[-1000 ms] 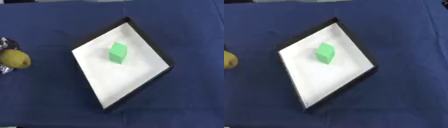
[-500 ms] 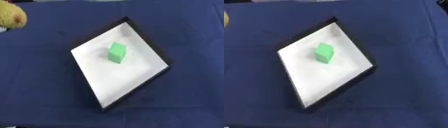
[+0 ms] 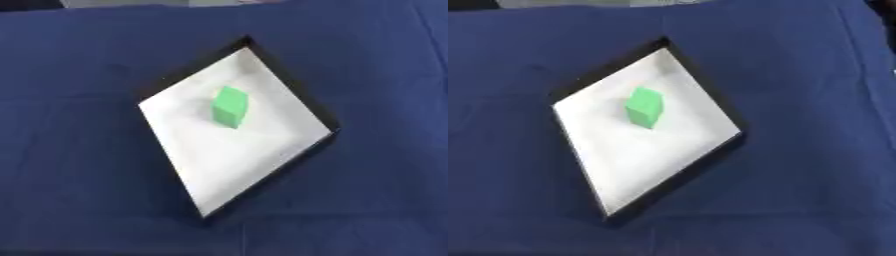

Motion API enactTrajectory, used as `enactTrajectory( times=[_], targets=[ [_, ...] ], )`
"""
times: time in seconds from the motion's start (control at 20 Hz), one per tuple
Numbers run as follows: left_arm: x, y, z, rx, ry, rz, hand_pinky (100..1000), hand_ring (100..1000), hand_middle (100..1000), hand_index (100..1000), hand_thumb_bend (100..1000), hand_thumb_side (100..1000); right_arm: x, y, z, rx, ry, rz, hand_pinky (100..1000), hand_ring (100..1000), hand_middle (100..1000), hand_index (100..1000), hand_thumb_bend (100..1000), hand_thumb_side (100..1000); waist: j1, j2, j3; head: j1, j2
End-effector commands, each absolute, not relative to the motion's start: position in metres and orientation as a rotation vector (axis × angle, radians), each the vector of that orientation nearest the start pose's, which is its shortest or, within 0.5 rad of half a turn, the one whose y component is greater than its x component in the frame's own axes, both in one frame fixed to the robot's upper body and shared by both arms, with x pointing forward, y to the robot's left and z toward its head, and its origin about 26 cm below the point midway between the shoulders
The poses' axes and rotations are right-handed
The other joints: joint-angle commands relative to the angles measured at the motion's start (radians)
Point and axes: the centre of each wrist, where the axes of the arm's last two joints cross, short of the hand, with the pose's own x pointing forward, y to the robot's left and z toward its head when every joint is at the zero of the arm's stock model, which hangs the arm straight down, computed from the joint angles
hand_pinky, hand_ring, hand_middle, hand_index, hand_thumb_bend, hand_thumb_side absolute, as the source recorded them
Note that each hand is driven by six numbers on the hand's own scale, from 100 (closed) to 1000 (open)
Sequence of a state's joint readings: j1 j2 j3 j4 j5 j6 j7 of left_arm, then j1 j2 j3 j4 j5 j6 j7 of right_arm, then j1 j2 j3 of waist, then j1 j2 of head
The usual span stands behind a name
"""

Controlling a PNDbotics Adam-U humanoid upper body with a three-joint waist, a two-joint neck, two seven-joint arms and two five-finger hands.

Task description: Pick up objects on the table and place them in the box.

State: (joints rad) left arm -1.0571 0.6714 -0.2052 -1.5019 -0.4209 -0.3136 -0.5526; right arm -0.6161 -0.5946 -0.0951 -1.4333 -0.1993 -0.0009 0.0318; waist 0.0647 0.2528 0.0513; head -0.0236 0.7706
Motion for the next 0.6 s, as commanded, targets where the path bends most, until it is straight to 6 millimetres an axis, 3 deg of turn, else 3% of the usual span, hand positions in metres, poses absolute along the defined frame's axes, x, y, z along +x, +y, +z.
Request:
enactTrajectory(
  times=[0.05,0.3,0.6],
  targets=[
    [0.397,0.216,0.384,-0.932,2.434,2.139,644,608,554,573,350,100,0.39,-0.365,0.253,-0.326,-2.11,0.283,1000,997,992,886,100,470,-0.019,-0.048,0.003,0.0,-0.001],
    [0.413,0.178,0.374,-0.922,2.308,2.171,646,612,559,573,426,100,0.391,-0.368,0.254,-0.331,-2.108,0.264,1000,997,991,886,100,470,-0.02,-0.054,0.003,-0.005,-0.001],
    [0.43,0.14,0.346,-0.897,2.18,2.246,646,616,565,577,440,100,0.389,-0.374,0.267,-0.355,-2.141,0.233,1000,994,987,885,100,470,-0.022,-0.051,-0.002,0.003,-0.001]
  ],
)
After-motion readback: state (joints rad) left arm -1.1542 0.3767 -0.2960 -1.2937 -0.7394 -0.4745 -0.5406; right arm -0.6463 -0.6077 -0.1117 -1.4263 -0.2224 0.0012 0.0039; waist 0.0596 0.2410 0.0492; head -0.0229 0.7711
